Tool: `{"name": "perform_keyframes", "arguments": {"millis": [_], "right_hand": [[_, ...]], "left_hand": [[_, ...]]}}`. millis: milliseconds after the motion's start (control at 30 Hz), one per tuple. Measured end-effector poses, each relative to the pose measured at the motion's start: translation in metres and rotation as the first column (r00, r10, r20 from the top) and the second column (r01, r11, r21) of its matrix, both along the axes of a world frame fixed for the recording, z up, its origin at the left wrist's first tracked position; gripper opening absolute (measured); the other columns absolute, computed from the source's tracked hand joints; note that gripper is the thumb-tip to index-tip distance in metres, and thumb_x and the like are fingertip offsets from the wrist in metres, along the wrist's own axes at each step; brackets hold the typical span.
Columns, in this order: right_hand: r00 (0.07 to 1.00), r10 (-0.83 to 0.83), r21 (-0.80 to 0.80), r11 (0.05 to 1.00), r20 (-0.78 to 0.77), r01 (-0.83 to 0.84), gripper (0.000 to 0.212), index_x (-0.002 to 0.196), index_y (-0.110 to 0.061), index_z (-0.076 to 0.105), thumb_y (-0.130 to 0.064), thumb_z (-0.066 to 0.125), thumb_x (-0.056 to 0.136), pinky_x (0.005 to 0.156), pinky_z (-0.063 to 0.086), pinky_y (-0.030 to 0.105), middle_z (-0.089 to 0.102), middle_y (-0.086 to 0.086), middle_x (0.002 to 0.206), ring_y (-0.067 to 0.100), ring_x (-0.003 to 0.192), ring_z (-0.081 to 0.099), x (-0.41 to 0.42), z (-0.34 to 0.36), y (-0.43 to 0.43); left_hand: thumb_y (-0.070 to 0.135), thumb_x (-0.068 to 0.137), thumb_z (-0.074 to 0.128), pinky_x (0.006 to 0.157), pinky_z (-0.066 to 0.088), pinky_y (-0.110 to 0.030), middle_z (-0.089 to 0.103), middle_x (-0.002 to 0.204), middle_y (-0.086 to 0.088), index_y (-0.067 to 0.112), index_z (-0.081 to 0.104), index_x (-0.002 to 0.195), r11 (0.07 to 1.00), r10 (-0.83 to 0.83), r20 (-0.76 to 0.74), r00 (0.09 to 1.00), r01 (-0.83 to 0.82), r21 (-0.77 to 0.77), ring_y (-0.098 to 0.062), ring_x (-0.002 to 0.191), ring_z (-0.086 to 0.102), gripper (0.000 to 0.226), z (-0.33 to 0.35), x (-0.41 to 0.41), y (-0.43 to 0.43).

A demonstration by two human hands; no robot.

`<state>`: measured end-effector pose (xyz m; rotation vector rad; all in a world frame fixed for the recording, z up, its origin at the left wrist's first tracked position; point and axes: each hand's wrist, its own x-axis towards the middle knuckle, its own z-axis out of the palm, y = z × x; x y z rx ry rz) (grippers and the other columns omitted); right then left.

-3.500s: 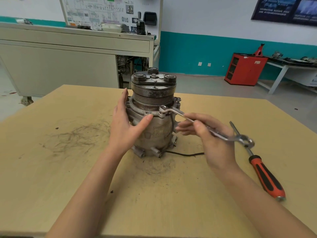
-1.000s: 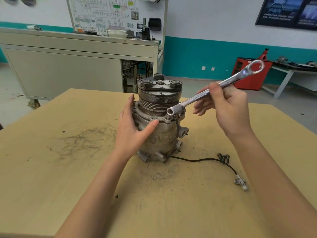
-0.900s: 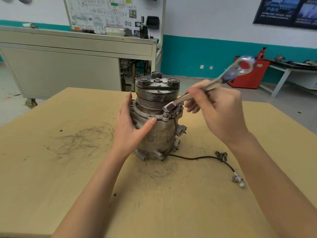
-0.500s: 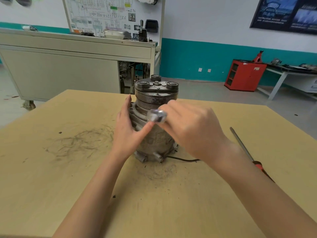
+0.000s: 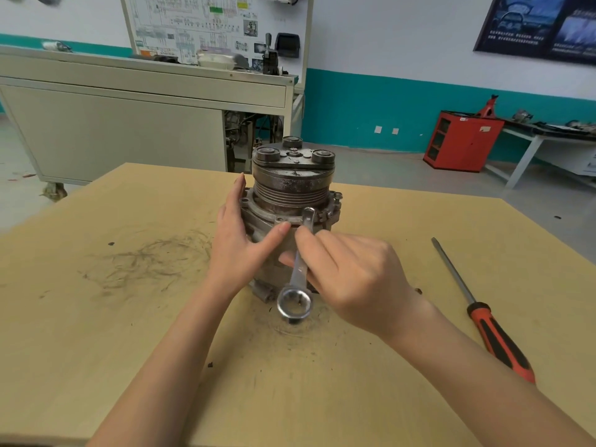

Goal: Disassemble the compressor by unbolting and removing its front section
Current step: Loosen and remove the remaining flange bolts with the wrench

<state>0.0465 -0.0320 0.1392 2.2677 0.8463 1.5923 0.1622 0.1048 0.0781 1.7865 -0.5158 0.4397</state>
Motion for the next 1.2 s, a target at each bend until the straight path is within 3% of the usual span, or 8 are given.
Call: {"name": "perform_keyframes", "arguments": {"millis": [133,233,333,433,600,900,1067,1200], "right_hand": [[0.925,0.329,0.422,0.878,-0.191,-0.225,0.034,0.091,-0.001,0.069,-0.026,0.047,0.097,0.048,0.053,0.03,0.067,0.004,0.071,0.017,0.057,0.062,0.003,-0.009,-0.021],[0.647,0.736,0.915,0.376,-0.197,-0.149,0.019,0.094,-0.014,0.062,-0.02,0.044,0.095,0.06,0.055,0.025,0.068,-0.003,0.075,0.016,0.069,0.068,0.009,-0.008,-0.045],[0.426,0.904,0.983,-0.047,-0.033,0.177,0.026,0.088,-0.008,0.058,-0.013,0.033,0.096,0.054,0.052,0.025,0.067,0.006,0.067,0.022,0.061,0.066,0.035,0.004,-0.063],[0.324,0.946,0.909,-0.14,0.005,0.393,0.032,0.084,-0.007,0.054,-0.01,0.026,0.099,0.051,0.05,0.023,0.066,0.009,0.063,0.02,0.056,0.064,0.063,0.013,-0.07],[0.235,0.971,0.885,-0.075,-0.04,0.459,0.038,0.088,-0.004,0.06,-0.022,0.03,0.102,0.055,0.055,0.023,0.071,0.013,0.074,0.021,0.066,0.07,0.072,0.02,-0.08],[0.695,0.669,0.924,0.382,-0.262,-0.02,0.032,0.083,-0.012,0.063,-0.036,0.046,0.095,0.058,0.059,0.03,0.072,0.005,0.078,0.019,0.064,0.071,0.026,0.045,-0.047],[0.927,0.289,0.512,0.849,-0.239,-0.132,0.039,0.08,0.006,0.067,-0.027,0.048,0.091,0.047,0.053,0.041,0.065,0.014,0.065,0.026,0.053,0.064,0.013,0.044,-0.004],[0.977,-0.019,0.202,0.977,-0.21,0.062,0.017,0.082,-0.004,0.067,-0.019,0.062,0.088,0.041,0.047,0.03,0.063,0.009,0.068,0.023,0.053,0.06,0.005,0.034,0.026]], "left_hand": [[0.072,0.066,0.06,0.116,0.03,-0.045,0.027,0.146,0.016,0.029,0.015,0.152,1.0,-0.002,-0.003,1.0,0.002,0.008,-0.01,0.142,0.028,0.106,0.002,-0.003,0.001],[0.072,0.065,0.06,0.114,0.032,-0.047,0.029,0.151,0.01,0.031,0.014,0.152,1.0,-0.004,-0.027,1.0,0.005,0.005,-0.01,0.141,0.029,0.107,0.003,-0.003,0.001],[0.071,0.065,0.06,0.114,0.033,-0.048,0.029,0.154,0.004,0.03,0.015,0.152,1.0,0.002,-0.024,1.0,-0.002,0.006,-0.011,0.141,0.029,0.107,0.004,-0.003,0.0],[0.071,0.065,0.06,0.114,0.032,-0.049,0.028,0.155,0.005,0.031,0.014,0.152,1.0,0.002,-0.028,1.0,-0.001,0.003,-0.011,0.142,0.028,0.106,0.004,-0.004,0.0],[0.072,0.065,0.059,0.114,0.032,-0.048,0.028,0.155,0.006,0.031,0.014,0.152,1.0,0.008,-0.032,0.999,-0.008,0.018,-0.011,0.142,0.028,0.106,0.006,-0.005,0.001],[0.071,0.065,0.059,0.115,0.032,-0.047,0.028,0.154,0.006,0.031,0.014,0.152,1.0,0.001,-0.035,0.999,0.0,0.017,-0.011,0.142,0.028,0.106,0.006,-0.005,0.001],[0.072,0.066,0.058,0.114,0.031,-0.04,0.03,0.151,0.009,0.028,0.017,0.152,0.999,0.011,-0.007,1.0,-0.011,0.037,-0.012,0.141,0.029,0.105,0.004,-0.002,0.001],[0.062,0.067,0.055,0.103,0.034,-0.017,0.039,0.144,0.013,0.043,0.03,0.142,1.0,-0.003,0.025,1.0,0.004,-0.006,0.0,0.131,0.039,0.082,0.005,-0.006,-0.002]]}}
